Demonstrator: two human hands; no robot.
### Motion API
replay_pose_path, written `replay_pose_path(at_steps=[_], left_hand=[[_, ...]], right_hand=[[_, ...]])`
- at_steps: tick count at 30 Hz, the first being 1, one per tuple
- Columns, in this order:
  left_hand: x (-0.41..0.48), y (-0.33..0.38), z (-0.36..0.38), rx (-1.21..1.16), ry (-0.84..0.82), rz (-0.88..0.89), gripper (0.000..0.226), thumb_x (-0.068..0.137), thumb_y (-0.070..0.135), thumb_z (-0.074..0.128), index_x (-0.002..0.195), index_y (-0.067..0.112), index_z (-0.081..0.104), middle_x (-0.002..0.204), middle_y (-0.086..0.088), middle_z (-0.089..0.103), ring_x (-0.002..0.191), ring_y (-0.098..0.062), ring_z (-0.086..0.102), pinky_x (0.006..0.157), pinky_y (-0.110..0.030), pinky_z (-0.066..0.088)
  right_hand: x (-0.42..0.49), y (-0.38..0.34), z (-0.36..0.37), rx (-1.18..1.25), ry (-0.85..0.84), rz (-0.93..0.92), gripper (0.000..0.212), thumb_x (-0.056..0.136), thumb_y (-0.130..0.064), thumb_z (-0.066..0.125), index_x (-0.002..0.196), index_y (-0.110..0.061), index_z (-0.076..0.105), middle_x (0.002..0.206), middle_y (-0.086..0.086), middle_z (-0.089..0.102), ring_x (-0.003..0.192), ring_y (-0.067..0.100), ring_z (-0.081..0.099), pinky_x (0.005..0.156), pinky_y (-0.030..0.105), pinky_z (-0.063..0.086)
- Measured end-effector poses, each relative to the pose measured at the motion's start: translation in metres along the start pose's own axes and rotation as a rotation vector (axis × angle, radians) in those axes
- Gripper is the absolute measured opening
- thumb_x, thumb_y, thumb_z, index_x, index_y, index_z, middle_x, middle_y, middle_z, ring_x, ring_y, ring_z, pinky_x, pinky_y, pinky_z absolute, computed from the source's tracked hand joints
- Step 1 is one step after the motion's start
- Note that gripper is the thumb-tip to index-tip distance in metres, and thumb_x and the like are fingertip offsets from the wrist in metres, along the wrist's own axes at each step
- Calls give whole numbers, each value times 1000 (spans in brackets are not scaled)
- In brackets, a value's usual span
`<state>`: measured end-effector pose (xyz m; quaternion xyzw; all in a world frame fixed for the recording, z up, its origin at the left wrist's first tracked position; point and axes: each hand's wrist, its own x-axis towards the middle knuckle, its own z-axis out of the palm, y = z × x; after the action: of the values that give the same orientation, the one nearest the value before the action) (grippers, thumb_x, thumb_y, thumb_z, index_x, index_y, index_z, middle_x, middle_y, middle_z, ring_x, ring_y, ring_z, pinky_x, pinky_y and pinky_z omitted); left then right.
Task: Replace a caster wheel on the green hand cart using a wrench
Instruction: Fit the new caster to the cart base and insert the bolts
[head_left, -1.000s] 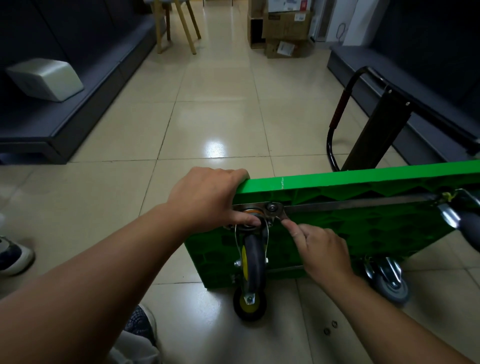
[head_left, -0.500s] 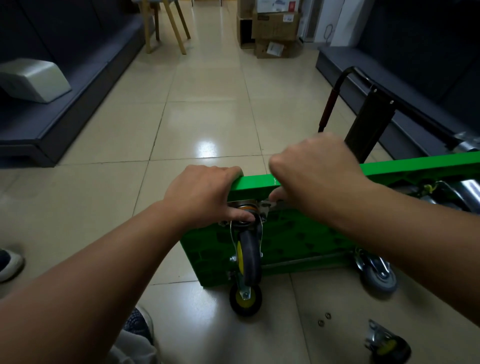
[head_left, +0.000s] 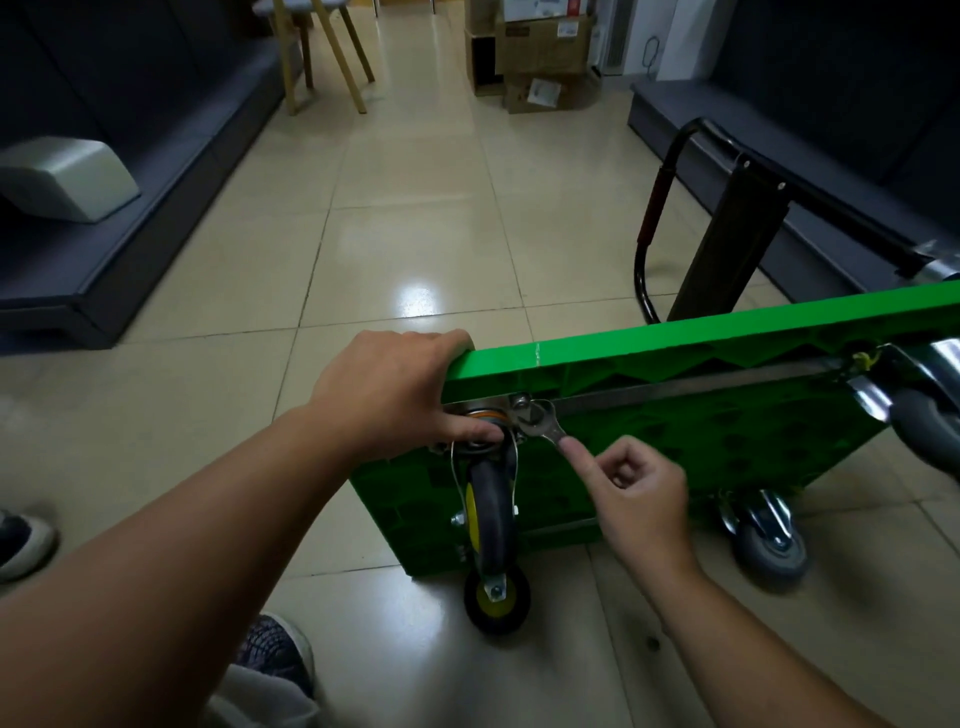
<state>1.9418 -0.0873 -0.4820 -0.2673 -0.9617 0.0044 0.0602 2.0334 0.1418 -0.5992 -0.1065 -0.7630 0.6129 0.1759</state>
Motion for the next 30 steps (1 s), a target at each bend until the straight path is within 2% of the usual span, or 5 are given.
replay_pose_path(at_steps=[9, 16, 20, 26, 30], left_hand=[[-1, -1, 2, 23, 34, 33, 86, 63, 102, 37, 113, 34, 54, 86, 11, 66, 70, -16, 61, 62, -33, 51], [-4, -4, -3, -42, 60, 82, 66, 86, 80, 35, 125, 30, 56, 90, 9, 68, 68, -15, 60, 63, -33, 53], [-5, -6, -2, -66, 54, 86, 53, 90, 69, 46, 125, 29, 56, 92, 8, 69, 71, -18, 62, 66, -37, 54], [-6, -7, -1, -59, 38, 85, 58, 86, 71, 41, 125, 30, 55, 99, 7, 70, 78, -21, 65, 69, -36, 51], [-5, -7, 0, -55, 43, 84, 52, 88, 69, 48, 123, 30, 55, 98, 6, 70, 77, -20, 63, 63, -32, 42]], right_hand=[[-7, 17, 43, 154, 74, 27, 51, 77, -55, 73, 68, -9, 53, 63, 19, 57, 55, 15, 52, 52, 19, 42], [7, 17, 54, 145, 109, 47, 43, 75, -58, 70, 70, -18, 56, 63, -15, 62, 56, -3, 55, 53, 11, 42], [7, 11, 34, -118, 148, -31, 53, 73, -74, 64, 67, -22, 54, 60, -10, 59, 58, 9, 56, 53, 34, 48], [48, -67, -31, -924, 140, -772, 50, 79, -65, 72, 71, -17, 58, 61, -2, 56, 57, 19, 48, 63, 31, 34], [63, -131, -24, -1181, -21, -1137, 45, 76, -53, 81, 73, -13, 59, 65, 7, 61, 61, 26, 56, 74, 38, 40]])
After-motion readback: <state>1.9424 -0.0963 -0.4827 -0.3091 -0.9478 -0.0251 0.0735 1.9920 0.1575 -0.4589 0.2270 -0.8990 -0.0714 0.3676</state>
